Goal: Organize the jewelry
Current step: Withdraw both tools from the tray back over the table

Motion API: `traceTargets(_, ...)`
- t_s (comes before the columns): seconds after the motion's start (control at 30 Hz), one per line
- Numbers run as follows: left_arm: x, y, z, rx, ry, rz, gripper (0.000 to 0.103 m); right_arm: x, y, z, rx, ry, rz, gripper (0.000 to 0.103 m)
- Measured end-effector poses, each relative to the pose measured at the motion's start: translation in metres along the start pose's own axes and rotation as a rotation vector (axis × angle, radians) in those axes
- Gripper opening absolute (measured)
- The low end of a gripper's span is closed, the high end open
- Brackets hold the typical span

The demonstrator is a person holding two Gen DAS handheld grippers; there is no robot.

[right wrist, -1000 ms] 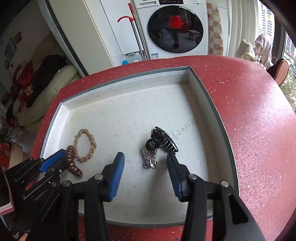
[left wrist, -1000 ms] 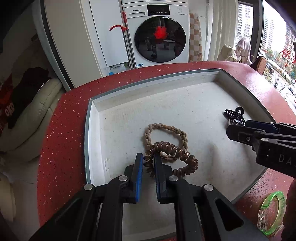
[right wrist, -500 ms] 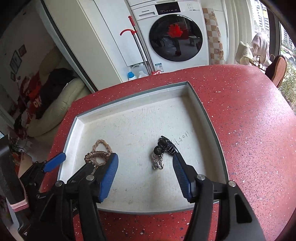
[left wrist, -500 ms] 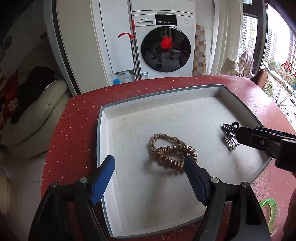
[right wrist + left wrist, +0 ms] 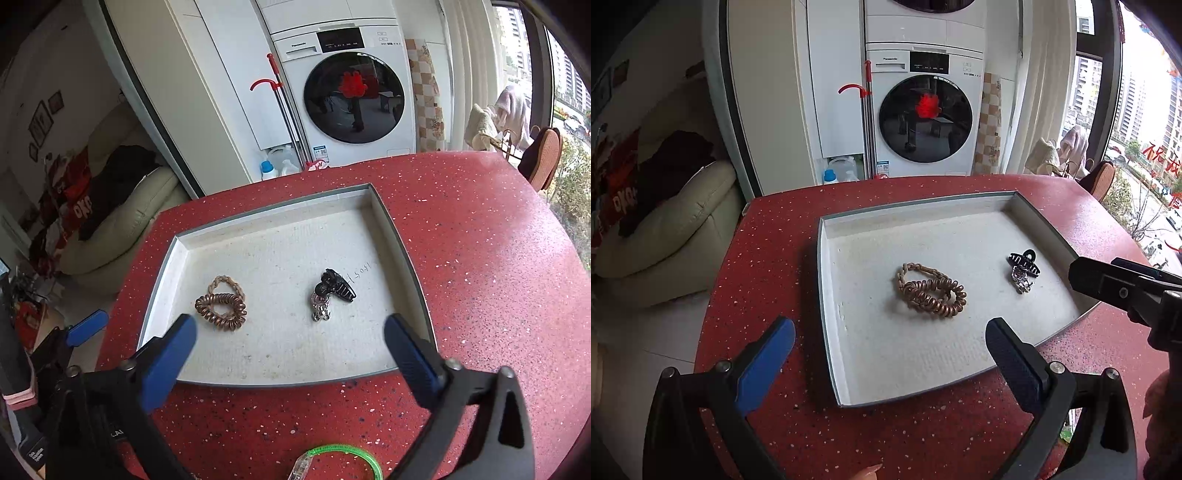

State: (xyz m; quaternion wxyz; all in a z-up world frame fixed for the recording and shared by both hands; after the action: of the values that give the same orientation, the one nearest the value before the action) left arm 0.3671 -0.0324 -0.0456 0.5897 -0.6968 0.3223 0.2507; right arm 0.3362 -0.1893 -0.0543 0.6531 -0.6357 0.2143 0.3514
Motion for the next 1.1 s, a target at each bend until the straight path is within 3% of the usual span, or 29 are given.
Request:
traceTargets(0.3, -0.043, 0.022, 0.011, -0.012, 0.005, -0.008, 0.103, -0.037, 0.008, 0.018, -0.023, -0.039, -0.025, 0.103)
traceTargets(0.5, -0.067, 0.038, 0.019, -0.021, -0.013, -0.030, 0.103, -0.067, 0.021, 0.022, -0.043, -0.016, -0.035, 0.103)
traceTargets(1.1, -0.091, 0.118, 0.031, -0.010, 0.008, 0.066, 0.103, -0.113, 0.111, 0.013, -0.068, 0.045, 0.023, 0.103)
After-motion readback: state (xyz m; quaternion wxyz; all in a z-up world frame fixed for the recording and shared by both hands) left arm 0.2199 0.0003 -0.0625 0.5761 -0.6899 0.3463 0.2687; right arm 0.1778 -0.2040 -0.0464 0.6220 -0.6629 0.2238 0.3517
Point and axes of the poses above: each gripper's, at about its wrist camera, not at the fingertips, and x roughly the way its jaws point, z to its left, y to its underside, the point moved 9 cm from there along x, roughly the way its jaws point, and after that the axes turned 15 degrees about -x, right-handed, at the moved point
